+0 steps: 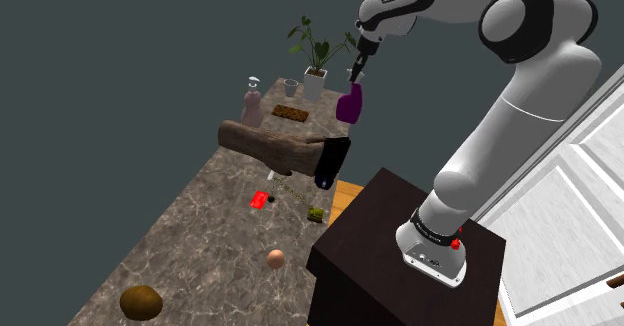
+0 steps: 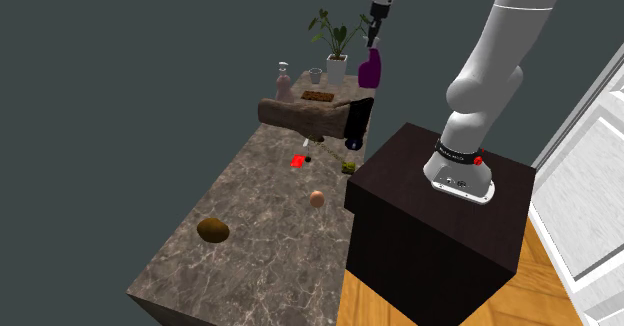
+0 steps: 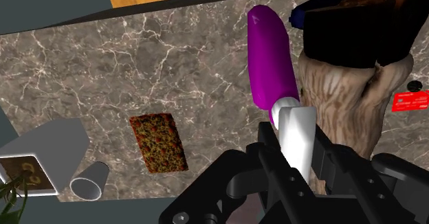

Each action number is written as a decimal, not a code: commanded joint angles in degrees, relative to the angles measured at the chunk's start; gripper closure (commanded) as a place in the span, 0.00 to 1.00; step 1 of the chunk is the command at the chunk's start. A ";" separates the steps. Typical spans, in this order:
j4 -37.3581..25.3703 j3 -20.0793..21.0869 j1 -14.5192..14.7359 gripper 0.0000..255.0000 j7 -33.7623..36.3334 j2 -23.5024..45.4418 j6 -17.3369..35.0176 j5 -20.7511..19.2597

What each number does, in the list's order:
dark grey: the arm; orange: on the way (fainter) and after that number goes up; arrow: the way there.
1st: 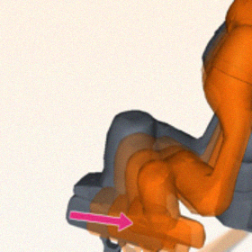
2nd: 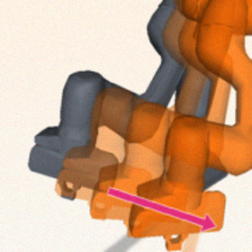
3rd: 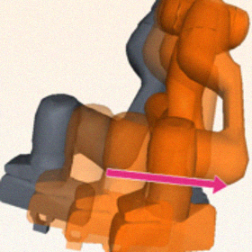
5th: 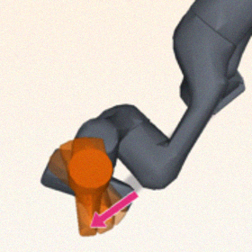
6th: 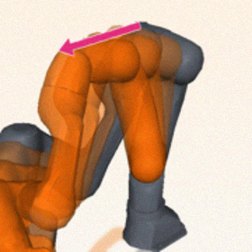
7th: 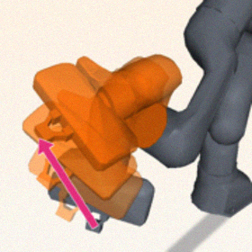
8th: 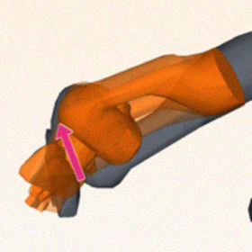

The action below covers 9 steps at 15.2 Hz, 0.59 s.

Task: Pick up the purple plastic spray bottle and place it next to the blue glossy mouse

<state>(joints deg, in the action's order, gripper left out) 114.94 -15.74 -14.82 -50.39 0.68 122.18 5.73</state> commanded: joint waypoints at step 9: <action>4.66 0.05 -0.06 1.00 -1.45 2.77 7.28 1.52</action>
<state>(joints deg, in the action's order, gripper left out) 118.94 -15.72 -14.90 -51.71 3.19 128.52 7.08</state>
